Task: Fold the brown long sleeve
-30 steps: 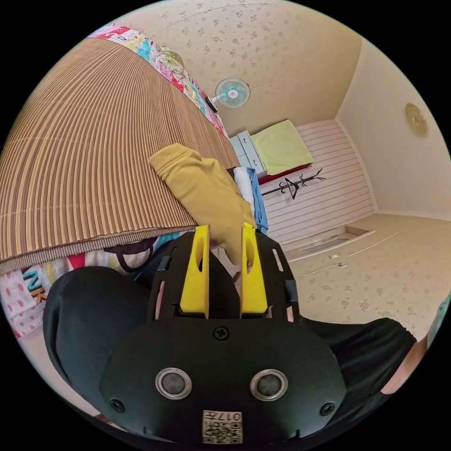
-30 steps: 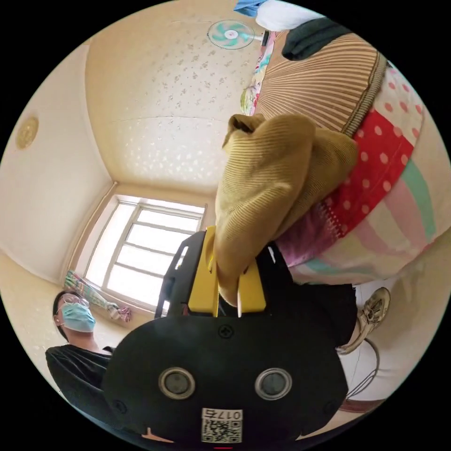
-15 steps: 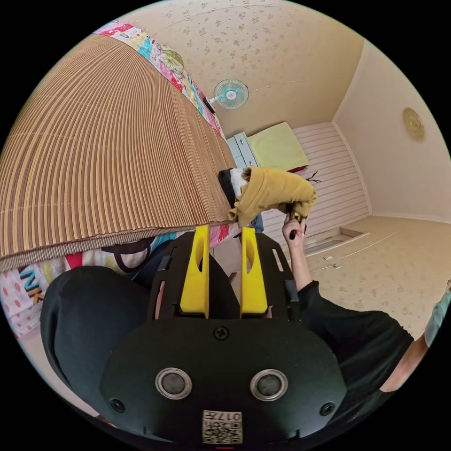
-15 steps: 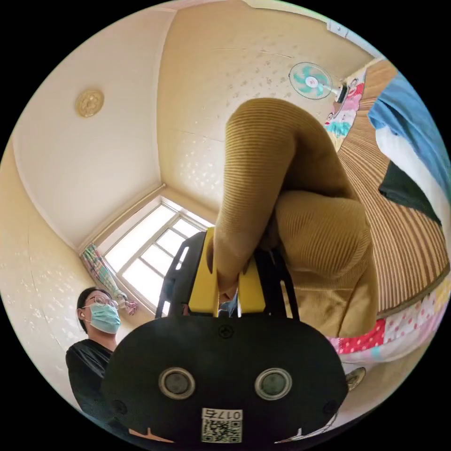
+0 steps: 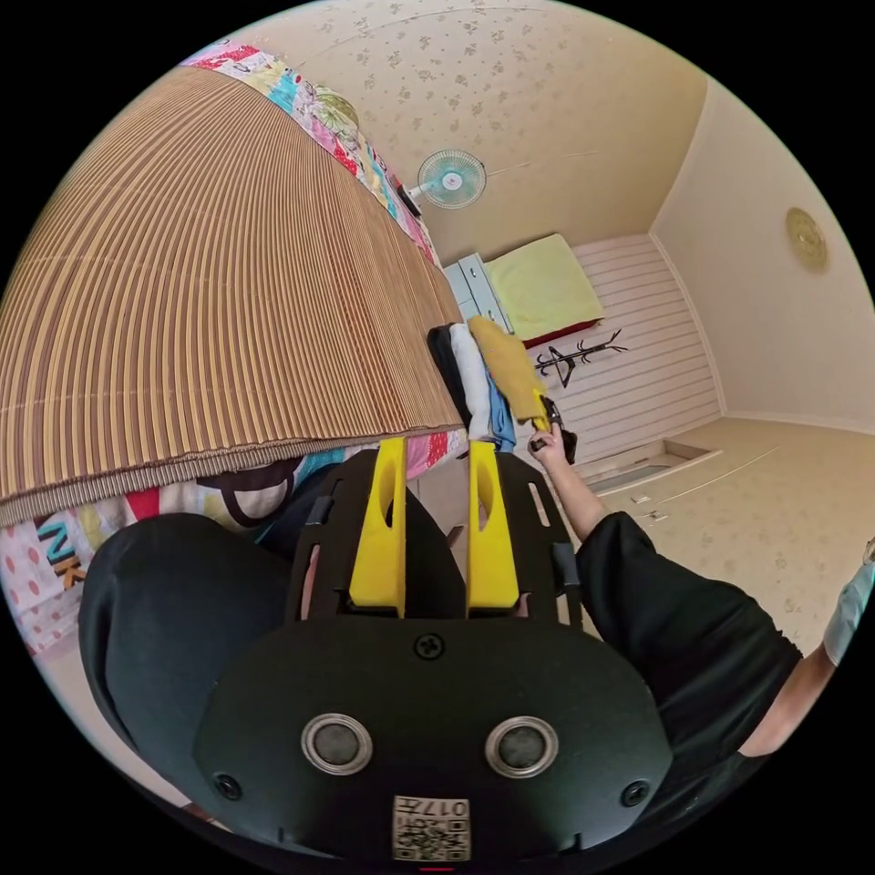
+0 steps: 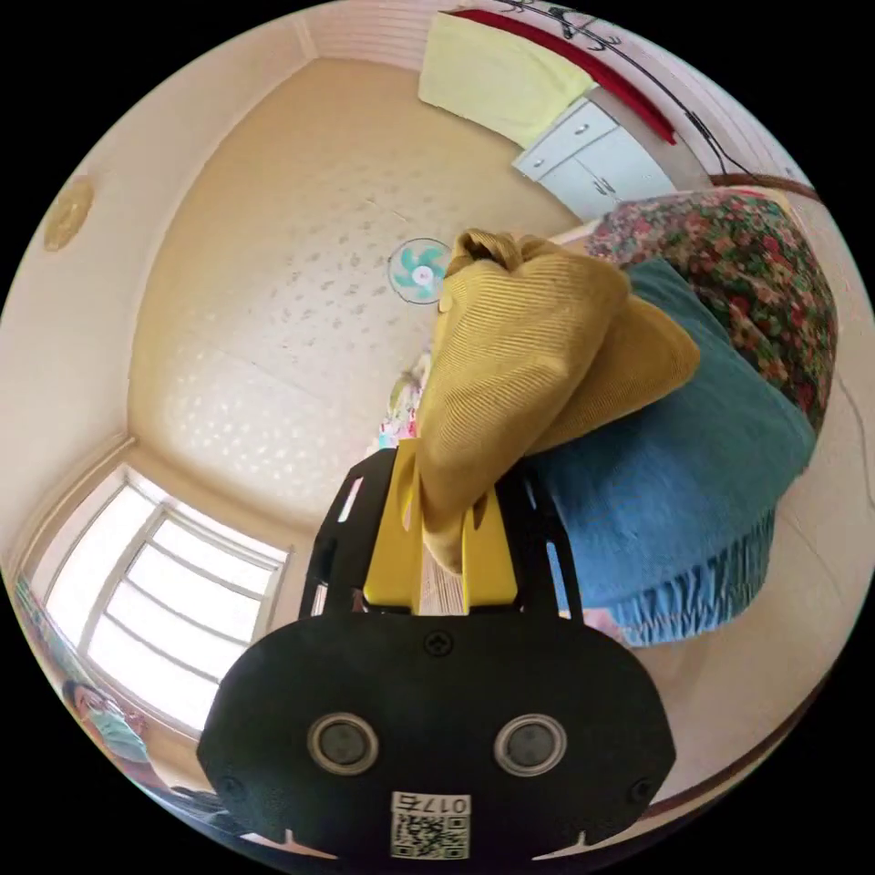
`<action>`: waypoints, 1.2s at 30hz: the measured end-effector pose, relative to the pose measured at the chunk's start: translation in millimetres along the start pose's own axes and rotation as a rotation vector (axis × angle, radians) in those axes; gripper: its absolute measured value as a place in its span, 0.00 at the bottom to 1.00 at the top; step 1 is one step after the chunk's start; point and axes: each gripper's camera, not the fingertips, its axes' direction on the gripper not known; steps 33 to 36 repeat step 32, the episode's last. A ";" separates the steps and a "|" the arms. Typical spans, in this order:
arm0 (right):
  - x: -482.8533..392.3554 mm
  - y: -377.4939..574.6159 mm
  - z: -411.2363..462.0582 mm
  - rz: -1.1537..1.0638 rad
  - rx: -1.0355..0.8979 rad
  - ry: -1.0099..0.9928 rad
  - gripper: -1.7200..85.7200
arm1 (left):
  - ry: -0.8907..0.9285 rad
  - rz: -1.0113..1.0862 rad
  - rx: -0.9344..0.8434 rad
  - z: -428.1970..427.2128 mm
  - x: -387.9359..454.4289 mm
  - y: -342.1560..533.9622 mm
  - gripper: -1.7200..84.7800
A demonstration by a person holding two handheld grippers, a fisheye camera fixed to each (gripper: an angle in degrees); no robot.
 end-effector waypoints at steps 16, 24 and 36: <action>35.4 260.9 36.4 -0.084 -0.532 -0.412 0.02 | -0.058 0.232 0.378 -29.3 44.1 22.2 0.07; 29.0 251.2 48.1 -0.040 -0.463 -0.913 0.02 | -0.651 -0.020 0.824 -211.4 5.5 73.0 0.15; 36.1 240.2 51.7 -0.031 -0.503 -0.964 0.03 | -0.490 -0.243 0.992 -219.5 -88.4 134.9 0.14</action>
